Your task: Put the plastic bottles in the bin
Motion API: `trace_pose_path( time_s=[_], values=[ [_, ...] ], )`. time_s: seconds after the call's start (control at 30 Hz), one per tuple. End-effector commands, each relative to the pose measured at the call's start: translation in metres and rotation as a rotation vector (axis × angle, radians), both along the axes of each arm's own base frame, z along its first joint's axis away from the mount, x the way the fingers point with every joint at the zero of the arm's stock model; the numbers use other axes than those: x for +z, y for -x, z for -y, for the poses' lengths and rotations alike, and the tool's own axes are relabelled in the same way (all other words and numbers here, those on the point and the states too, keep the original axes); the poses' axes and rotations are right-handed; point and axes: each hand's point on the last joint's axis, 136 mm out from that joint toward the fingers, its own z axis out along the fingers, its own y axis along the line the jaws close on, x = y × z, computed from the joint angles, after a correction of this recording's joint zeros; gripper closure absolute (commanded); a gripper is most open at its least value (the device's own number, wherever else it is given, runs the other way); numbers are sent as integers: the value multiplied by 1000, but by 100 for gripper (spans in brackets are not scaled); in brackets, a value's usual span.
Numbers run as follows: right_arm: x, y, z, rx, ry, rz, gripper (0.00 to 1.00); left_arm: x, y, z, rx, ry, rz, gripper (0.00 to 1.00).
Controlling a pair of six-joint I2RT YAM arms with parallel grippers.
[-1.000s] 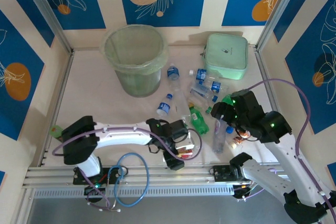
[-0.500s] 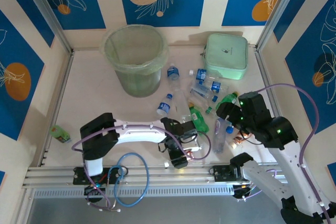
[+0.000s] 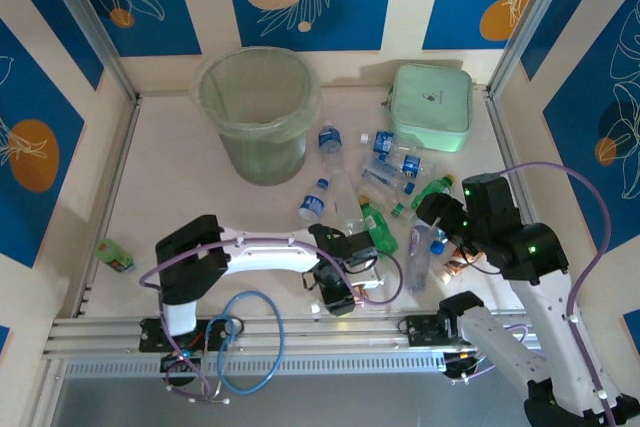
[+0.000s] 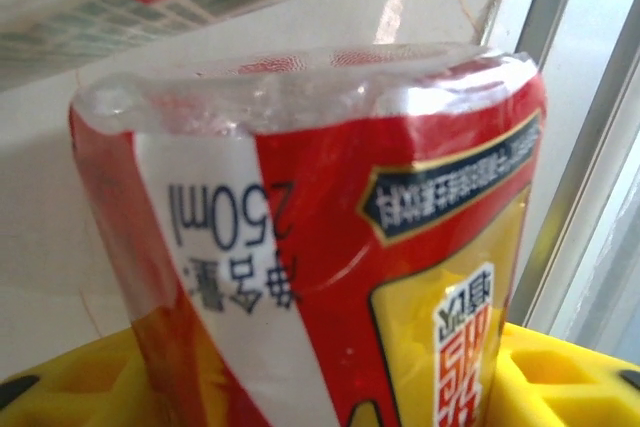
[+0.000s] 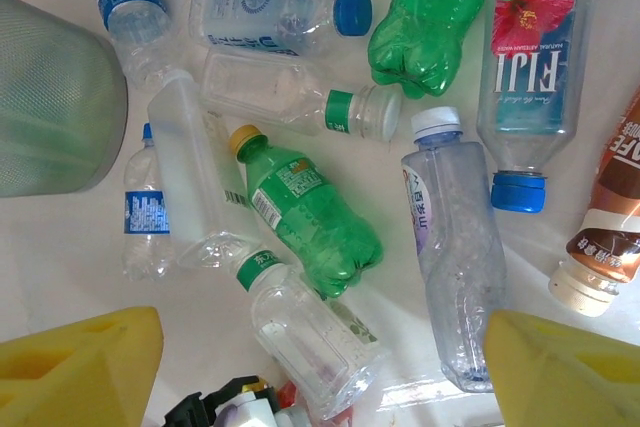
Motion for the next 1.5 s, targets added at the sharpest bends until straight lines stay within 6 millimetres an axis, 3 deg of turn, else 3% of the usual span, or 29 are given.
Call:
trace_pose_path(
  time_s=[0.0,0.13,0.23,0.4,0.5,0.67,0.8,0.97,1.13,1.47],
  values=[
    [7,-2,-5,30,-28,25,17,8,-1,-2,-6,15,30,51],
    [9,-2,-5,31,-32,31,18,15,-4,-5,11,10,51,59],
    [9,-1,-4,31,-28,33,18,38,-6,-5,32,51,71,61],
    [12,-2,-1,27,-20,46,18,123,-17,-12,84,228,175,60],
    [13,-5,-1,29,-18,57,18,174,-46,-24,186,331,290,55],
    [11,-8,-4,39,-29,61,18,268,-115,-45,446,508,520,55],
    [2,-8,-9,52,-48,42,19,341,-154,-51,566,668,599,56],
    [-6,-4,-13,65,-70,28,19,395,-199,-61,678,771,645,57],
    [-18,-3,-19,97,-87,9,19,415,-258,-86,819,773,701,55],
    [-28,-9,-30,139,-116,4,19,383,-353,-139,1030,712,695,56]
  ],
)
